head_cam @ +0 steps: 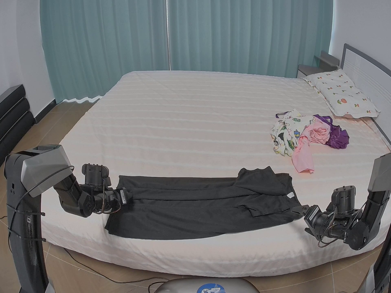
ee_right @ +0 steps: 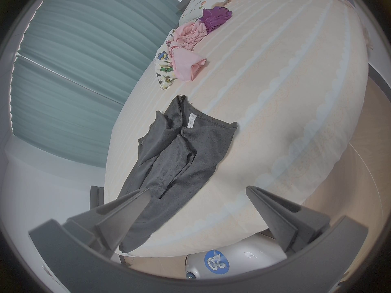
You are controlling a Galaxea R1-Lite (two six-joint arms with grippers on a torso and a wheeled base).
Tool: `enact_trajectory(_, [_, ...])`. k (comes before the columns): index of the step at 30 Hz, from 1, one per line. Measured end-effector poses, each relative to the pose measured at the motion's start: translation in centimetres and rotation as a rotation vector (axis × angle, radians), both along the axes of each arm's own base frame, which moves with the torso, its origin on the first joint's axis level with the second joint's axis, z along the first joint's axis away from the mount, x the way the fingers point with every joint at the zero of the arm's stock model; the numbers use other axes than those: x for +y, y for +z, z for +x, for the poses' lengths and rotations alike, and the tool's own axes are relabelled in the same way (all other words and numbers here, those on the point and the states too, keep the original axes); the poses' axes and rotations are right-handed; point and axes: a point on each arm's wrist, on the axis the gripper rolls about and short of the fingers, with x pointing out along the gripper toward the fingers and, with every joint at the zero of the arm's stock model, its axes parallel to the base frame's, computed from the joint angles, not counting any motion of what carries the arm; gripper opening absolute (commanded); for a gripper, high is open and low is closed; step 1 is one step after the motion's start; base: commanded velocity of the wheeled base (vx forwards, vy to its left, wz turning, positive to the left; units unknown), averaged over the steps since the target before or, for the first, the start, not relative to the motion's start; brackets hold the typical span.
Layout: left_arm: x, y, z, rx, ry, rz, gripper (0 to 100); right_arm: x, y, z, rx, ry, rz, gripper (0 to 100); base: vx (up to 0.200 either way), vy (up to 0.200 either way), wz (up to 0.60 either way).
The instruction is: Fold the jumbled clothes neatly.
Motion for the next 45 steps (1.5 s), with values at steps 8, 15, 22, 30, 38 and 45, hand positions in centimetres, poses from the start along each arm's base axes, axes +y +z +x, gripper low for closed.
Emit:
enact_trajectory(8, [0.4, -0.1, -0.3, 0.010, 0.013, -0.001, 0, 0.0, 0.0, 0.0, 0.000, -0.001, 0.000, 100, 0.000, 0.000, 0.00])
enact_trajectory(15, [1.5, 0.4, -0.4, 0.005, 0.039, -0.001, 0, 0.0, 0.0, 0.0, 0.000, -0.001, 0.000, 100, 0.000, 0.000, 0.00])
enact_trajectory(22, [1.7, 0.6, -0.4, 0.002, 0.049, -0.003, 0, 0.0, 0.0, 0.0, -0.001, -0.001, 0.000, 100, 0.000, 0.000, 0.00])
enact_trajectory(30, [1.5, 0.6, -0.4, -0.005, 0.049, -0.001, 0, 0.0, 0.0, 0.0, -0.001, -0.001, 0.000, 100, 0.000, 0.000, 0.00])
enact_trajectory(38, [1.5, 0.6, -0.4, -0.005, 0.048, 0.004, 0, 0.0, 0.0, 0.0, 0.000, -0.001, 0.000, 100, 0.000, 0.000, 0.00])
enact_trajectory(45, [1.6, 0.4, -0.1, -0.011, 0.078, 0.029, 100, 0.0, 0.0, 0.0, 0.000, -0.001, 0.000, 100, 0.000, 0.000, 0.00])
